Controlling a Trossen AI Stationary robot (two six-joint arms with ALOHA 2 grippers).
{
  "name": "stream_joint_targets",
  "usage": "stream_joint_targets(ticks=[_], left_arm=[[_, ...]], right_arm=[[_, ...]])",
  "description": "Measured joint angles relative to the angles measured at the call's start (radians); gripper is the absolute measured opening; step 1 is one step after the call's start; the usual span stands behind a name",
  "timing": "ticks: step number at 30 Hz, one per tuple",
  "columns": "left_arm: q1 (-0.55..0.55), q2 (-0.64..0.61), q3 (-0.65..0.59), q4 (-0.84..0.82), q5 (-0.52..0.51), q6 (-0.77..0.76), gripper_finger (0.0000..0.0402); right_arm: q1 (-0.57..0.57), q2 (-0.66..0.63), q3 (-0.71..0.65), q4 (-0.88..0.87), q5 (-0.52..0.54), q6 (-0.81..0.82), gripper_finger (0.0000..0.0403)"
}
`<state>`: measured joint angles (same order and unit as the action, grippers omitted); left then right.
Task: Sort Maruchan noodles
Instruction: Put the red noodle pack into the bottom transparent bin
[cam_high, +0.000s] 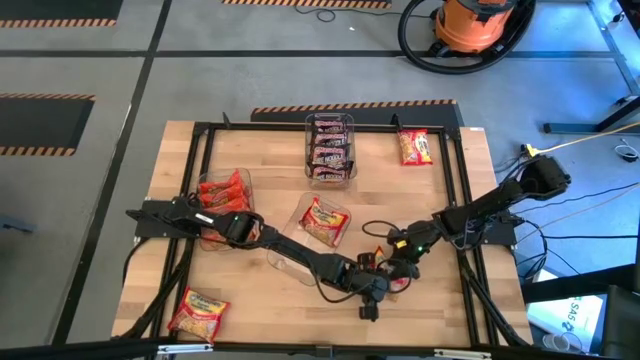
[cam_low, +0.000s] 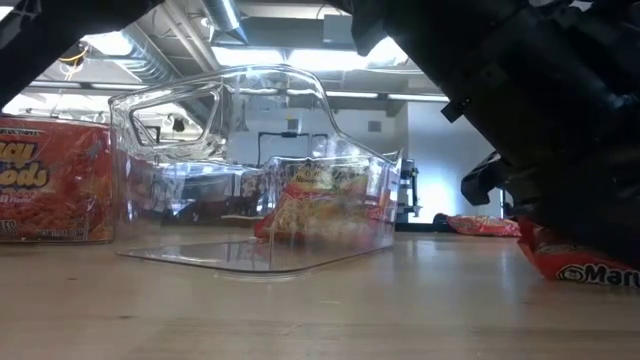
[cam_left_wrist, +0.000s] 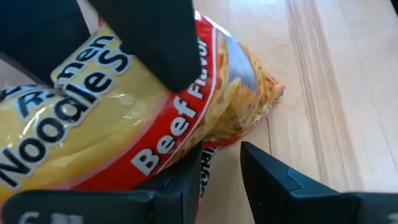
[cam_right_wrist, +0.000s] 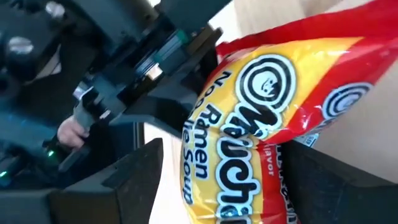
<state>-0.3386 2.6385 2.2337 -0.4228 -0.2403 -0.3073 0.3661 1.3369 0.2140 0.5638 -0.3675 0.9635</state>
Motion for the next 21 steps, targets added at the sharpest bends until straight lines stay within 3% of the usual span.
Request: stream_joint_targets(ticks=[6, 9, 21], left_arm=[[0.005, 0.003, -0.002, 0.037, -0.005, -0.027, 0.0108], [0.005, 0.003, -0.002, 0.039, -0.007, -0.031, 0.0108], [-0.013, -0.044, -0.003, -0.003, 0.012, -0.027, 0.0108]], right_arm=[[0.001, 0.028, 0.002, 0.005, 0.063, 0.004, 0.0284], [0.001, 0.041, 0.002, 0.009, 0.073, -0.002, 0.0262], [0.001, 0.048, 0.006, 0.022, 0.091, -0.07, 0.0026]])
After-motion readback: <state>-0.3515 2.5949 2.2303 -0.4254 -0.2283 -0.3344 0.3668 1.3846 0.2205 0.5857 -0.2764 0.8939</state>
